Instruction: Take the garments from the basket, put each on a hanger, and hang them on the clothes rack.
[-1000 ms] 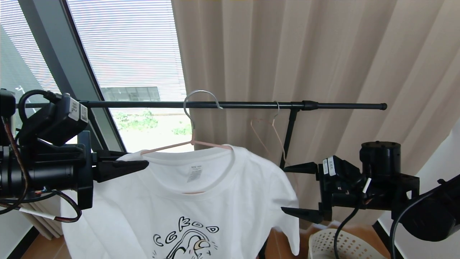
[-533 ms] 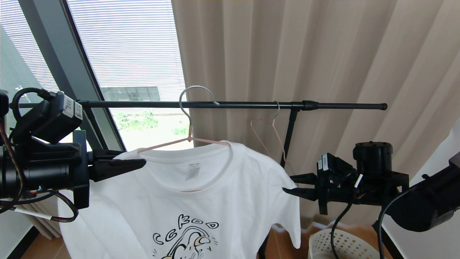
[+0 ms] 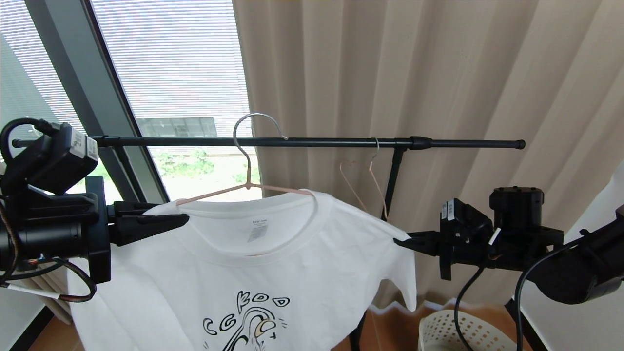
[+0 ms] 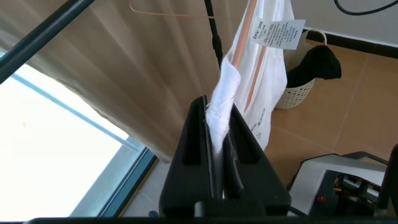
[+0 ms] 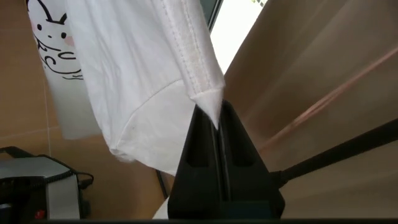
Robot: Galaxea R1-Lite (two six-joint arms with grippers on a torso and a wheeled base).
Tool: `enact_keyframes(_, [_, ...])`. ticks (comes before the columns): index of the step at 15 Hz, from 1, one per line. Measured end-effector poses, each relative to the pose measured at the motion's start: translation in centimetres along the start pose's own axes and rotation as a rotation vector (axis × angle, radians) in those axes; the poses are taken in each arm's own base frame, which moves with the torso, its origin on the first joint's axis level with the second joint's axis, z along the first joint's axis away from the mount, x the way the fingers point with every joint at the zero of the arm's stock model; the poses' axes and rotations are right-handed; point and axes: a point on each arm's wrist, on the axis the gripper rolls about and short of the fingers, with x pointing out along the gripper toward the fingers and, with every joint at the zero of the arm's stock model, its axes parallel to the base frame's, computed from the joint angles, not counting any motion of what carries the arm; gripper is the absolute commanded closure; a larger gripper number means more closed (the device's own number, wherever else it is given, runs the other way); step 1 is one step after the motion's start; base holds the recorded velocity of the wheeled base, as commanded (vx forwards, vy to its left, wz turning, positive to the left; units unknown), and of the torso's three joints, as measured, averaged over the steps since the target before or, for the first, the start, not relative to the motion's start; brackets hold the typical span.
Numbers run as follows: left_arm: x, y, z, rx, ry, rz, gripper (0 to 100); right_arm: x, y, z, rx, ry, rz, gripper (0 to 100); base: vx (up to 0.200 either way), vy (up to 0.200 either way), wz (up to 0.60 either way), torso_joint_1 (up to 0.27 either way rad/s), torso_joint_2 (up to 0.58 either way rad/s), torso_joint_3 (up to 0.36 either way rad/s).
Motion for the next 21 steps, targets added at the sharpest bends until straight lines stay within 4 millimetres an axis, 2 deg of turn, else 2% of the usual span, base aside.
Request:
enact_keyframes(8, [-0.5,0.1,-0.3,-0.051,0.005,0.024,100,-0.2,-0.1,0.0,0.003,0.003,-0.006,100,0.0,0.0,0.0,0.0,0.0,0.0])
enact_keyframes(9, [-0.4,0.1,-0.3,-0.054,0.006,0.024,100,-0.2,0.0,0.0,0.003,0.003,-0.006,0,0.0,0.0,0.0,0.0,0.0,0.0])
enact_keyframes(15, [-0.5,0.1,-0.5,-0.093,0.012,0.028,100,-0.6,0.5,0.4,-0.01,-0.007,-0.003,0,0.0,0.0,0.0,0.0,0.0,0.0])
enact_keyframes(21, [-1.2,0.3,-2.0,-0.153,0.048,0.072,100,-1.1,1.9,2.5,-0.051,-0.038,0.016,0,0.0,0.0,0.0,0.0,0.0,0.0])
